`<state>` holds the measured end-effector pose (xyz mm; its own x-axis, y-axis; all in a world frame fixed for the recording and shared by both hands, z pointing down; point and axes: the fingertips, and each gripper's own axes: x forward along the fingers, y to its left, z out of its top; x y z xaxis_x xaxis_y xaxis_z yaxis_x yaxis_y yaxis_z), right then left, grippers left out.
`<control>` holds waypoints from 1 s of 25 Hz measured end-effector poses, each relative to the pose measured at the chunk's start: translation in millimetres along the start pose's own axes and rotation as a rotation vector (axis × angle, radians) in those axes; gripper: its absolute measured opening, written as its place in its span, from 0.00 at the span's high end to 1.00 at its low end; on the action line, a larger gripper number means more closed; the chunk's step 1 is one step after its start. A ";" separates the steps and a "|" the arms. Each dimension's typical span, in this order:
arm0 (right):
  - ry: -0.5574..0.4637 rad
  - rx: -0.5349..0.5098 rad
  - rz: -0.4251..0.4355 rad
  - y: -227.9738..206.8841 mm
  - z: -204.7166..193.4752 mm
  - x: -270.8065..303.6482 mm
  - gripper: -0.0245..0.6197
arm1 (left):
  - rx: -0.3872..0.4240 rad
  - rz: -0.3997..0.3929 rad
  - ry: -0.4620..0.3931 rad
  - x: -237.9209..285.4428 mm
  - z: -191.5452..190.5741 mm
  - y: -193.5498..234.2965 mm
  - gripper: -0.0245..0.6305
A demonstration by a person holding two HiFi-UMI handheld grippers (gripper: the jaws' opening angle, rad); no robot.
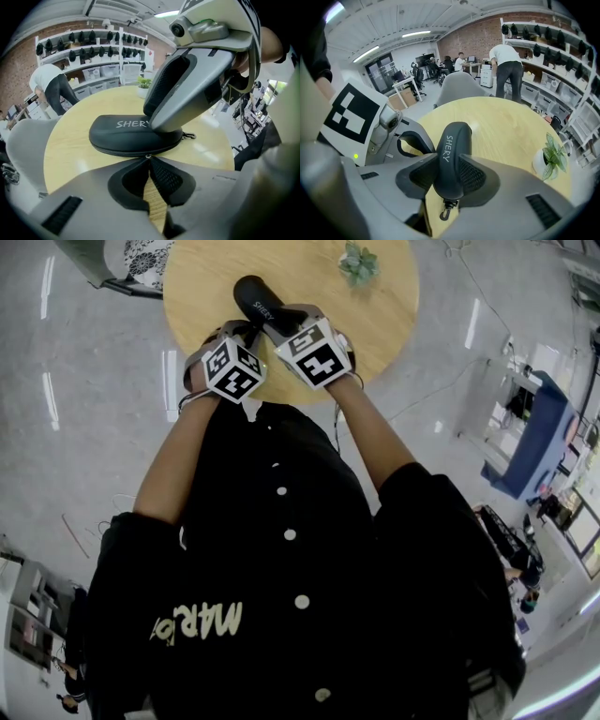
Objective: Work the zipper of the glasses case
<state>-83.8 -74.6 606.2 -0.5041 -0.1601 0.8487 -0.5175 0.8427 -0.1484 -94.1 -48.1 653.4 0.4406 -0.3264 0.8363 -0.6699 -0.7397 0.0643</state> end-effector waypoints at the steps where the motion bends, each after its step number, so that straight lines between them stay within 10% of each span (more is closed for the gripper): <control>1: 0.002 0.000 0.001 -0.1 -0.2 -0.1 0.74 | -0.003 0.002 -0.003 -0.7 0.0 0.6 0.95; 25: 0.036 -0.019 -0.027 -2.2 -3.7 2.0 0.75 | 0.151 0.013 0.123 -9.1 -6.7 42.8 0.95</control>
<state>-81.2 -74.8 610.1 -0.4648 -0.1650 0.8699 -0.5170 0.8482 -0.1153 -130.8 -72.8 652.2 0.3501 -0.2693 0.8972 -0.5737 -0.8188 -0.0219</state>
